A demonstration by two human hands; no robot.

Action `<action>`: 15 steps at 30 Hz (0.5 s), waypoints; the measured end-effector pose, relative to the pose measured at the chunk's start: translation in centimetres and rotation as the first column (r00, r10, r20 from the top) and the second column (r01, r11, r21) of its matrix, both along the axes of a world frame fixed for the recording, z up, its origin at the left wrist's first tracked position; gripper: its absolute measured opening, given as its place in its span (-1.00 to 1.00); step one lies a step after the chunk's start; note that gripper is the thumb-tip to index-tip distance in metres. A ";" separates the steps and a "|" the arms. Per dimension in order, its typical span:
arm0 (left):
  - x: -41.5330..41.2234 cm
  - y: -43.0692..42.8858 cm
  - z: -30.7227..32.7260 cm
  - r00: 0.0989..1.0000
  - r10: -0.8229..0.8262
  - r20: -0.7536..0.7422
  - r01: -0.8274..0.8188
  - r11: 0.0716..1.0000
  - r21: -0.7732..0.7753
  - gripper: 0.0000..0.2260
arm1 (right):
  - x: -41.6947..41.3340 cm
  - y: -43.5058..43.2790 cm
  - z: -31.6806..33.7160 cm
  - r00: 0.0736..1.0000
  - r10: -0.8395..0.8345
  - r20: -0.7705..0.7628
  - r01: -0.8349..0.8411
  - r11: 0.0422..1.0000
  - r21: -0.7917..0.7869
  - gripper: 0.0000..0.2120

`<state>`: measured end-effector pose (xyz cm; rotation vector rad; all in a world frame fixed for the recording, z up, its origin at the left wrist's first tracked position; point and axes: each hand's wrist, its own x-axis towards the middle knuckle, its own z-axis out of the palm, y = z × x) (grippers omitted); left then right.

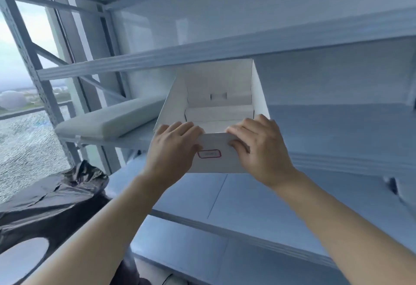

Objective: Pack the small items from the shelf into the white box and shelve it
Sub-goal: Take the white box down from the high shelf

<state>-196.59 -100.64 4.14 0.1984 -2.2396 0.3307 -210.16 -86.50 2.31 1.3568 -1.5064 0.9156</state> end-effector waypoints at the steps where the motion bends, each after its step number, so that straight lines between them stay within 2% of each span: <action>1: -2.2 0.9 -0.1 1.000 -0.030 -0.003 0.031 1.000 0.007 -0.82 | -1.6 1.3 0.0 0.999 -0.037 0.012 0.037 0.999 -0.004 -0.80; 10: -22.9 10.2 -1.7 0.955 -0.295 -0.017 0.295 0.955 0.038 -0.78 | -18.0 13.7 -1.2 0.952 -0.308 0.002 0.307 0.951 0.035 -0.79; 15: -31.6 14.9 -2.3 0.926 -0.377 -0.003 0.377 0.924 0.060 -0.77 | -25.2 19.1 -1.6 0.920 -0.392 0.005 0.391 0.919 0.052 -0.79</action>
